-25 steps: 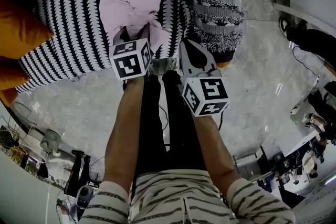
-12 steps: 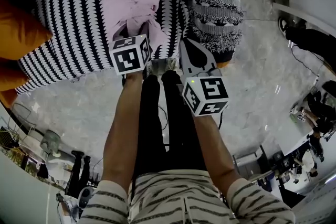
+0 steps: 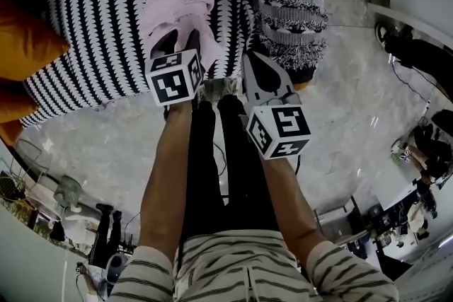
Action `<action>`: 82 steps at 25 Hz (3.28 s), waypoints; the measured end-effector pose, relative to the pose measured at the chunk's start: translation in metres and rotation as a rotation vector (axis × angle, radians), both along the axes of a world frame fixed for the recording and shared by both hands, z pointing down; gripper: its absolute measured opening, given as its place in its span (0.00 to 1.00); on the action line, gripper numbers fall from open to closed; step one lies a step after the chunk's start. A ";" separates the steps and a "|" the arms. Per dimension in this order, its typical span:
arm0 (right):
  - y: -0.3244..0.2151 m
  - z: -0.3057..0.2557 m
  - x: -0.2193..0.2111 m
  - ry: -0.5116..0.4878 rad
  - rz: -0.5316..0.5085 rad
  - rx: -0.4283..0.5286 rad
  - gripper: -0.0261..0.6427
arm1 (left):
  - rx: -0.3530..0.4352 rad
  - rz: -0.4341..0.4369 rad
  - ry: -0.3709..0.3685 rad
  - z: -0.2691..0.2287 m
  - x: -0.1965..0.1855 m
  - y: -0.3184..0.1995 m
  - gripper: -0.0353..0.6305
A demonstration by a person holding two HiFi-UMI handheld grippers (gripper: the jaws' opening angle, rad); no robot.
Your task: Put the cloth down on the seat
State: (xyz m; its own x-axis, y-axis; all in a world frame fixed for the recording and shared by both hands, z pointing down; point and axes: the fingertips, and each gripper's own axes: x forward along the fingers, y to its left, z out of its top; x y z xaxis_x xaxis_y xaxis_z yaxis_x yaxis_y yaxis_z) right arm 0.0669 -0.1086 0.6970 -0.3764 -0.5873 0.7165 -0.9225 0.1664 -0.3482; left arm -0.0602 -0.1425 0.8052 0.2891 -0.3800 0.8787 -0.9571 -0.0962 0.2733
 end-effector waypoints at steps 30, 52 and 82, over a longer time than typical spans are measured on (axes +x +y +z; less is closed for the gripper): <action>0.018 -0.170 -0.029 -0.083 -0.037 0.269 0.06 | 0.480 -0.001 0.015 -0.257 -0.006 0.034 0.06; 0.047 -0.414 -0.046 -0.080 -0.155 0.585 0.06 | 0.837 0.006 0.015 -0.516 -0.012 0.084 0.06; 0.075 -0.561 -0.068 -0.037 -0.178 0.901 0.06 | 1.141 0.038 0.045 -0.663 -0.028 0.110 0.06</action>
